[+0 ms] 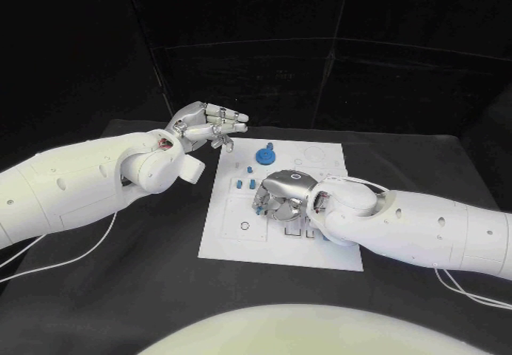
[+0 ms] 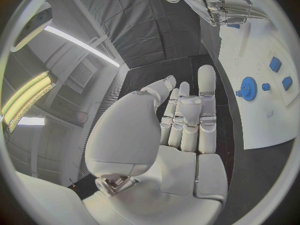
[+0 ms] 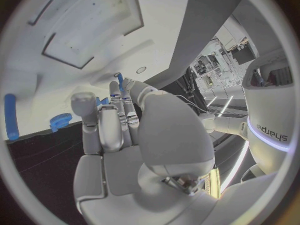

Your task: Assemble the parts on the task board

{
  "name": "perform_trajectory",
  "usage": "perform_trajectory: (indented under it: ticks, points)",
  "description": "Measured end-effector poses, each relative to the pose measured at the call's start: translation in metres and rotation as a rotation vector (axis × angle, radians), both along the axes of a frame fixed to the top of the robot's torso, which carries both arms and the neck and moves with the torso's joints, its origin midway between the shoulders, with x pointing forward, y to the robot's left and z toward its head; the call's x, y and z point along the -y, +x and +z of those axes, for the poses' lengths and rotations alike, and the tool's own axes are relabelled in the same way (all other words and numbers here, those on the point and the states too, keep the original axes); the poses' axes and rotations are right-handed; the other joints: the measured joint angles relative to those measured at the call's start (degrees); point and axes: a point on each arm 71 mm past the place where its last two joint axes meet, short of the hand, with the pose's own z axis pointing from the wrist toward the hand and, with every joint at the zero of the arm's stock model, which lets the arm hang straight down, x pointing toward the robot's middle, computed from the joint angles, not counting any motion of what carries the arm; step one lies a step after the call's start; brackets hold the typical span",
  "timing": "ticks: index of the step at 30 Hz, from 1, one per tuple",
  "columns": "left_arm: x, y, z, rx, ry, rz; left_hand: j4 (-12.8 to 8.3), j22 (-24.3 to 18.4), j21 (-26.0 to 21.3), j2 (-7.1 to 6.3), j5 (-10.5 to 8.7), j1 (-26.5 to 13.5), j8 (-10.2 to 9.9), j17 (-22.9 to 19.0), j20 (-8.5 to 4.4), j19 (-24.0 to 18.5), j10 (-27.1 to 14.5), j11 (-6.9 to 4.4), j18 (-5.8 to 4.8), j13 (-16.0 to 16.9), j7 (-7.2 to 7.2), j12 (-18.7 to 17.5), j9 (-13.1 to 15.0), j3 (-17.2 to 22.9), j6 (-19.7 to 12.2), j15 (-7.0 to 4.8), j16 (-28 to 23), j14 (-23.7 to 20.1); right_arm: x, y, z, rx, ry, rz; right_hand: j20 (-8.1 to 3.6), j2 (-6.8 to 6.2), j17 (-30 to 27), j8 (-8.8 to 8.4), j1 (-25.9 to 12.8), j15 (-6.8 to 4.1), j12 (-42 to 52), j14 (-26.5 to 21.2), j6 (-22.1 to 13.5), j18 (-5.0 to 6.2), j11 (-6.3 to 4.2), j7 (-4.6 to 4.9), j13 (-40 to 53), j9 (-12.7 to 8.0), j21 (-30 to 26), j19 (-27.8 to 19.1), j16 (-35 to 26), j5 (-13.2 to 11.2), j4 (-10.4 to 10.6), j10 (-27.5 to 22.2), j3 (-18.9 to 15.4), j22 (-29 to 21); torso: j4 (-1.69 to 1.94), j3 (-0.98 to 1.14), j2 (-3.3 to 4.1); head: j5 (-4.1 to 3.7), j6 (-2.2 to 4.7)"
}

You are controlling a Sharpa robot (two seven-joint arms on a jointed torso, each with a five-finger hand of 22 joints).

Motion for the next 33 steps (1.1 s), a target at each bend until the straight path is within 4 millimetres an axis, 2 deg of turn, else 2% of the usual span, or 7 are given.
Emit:
perform_trajectory:
  ticks: [17,33]
  points:
    - [0.0003,0.0000,-0.0002,-0.002,0.000,-0.003,0.00,-0.05,0.00,0.00,0.00,0.00,0.00,-0.08,0.00,0.00,0.00,0.00,0.00,0.06,0.00,0.28,0.00,0.00,0.00,0.00,0.00,0.00,0.0008,0.0007,-0.0009,0.005,-0.007,-0.002,0.00,0.00,0.00,-0.02,0.00,0.00,0.00,0.00,0.00,0.00,0.00,0.00,0.00,-0.03,0.00,0.00,0.00,0.00,0.00,0.00,0.00,-0.01,0.00,0.00,0.00,-0.02,0.02]
    - [0.0006,-0.0002,-0.0004,-0.005,0.000,-0.008,0.00,-0.04,0.00,0.00,0.00,0.00,0.00,-0.07,0.00,0.00,0.00,0.00,0.00,0.05,0.00,0.28,0.00,0.00,0.00,0.00,0.00,0.00,-0.0058,0.0024,-0.0034,0.007,-0.043,-0.001,0.00,-0.24,-0.16,-0.02,-0.22,0.00,-0.22,0.00,-0.01,-0.01,0.01,0.00,0.01,-0.05,0.00,0.00,0.00,0.00,0.00,0.00,0.00,-0.02,-0.01,-0.02,0.03,-0.08,-0.26]
